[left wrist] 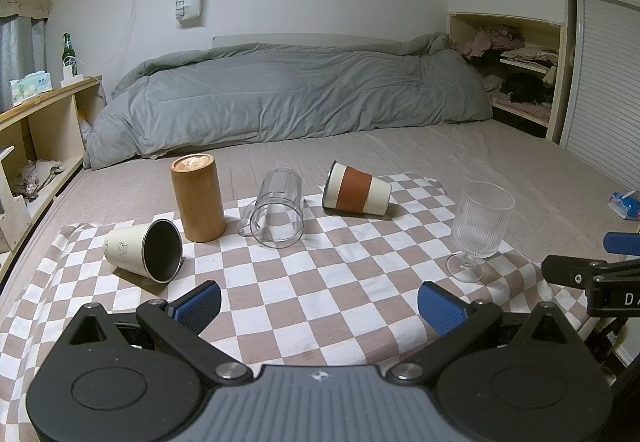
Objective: Flip cup upright
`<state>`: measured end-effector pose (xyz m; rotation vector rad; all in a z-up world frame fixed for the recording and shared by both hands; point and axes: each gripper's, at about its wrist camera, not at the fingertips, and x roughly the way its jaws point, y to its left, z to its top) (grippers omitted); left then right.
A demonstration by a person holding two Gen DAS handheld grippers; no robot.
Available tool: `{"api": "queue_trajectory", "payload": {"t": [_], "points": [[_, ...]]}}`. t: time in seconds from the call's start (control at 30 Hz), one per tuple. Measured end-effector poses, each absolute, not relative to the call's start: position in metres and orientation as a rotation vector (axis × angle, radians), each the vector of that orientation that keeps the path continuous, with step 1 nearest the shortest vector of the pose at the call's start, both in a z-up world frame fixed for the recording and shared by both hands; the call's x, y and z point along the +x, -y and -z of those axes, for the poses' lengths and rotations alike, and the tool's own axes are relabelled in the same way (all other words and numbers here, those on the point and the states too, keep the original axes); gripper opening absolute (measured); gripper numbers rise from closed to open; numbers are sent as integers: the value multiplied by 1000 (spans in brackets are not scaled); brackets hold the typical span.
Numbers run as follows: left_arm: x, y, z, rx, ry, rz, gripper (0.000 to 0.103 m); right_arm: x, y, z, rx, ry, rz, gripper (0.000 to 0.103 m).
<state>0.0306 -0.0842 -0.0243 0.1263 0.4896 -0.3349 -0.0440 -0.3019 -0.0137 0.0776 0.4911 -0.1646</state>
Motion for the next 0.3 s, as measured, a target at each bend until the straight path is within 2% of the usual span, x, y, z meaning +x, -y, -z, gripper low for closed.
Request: {"api": "queue_trajectory", "payload": {"t": [0.3], "points": [[31, 84, 25, 126, -490, 333, 103, -44, 302, 14, 78, -491, 165, 103]]}}
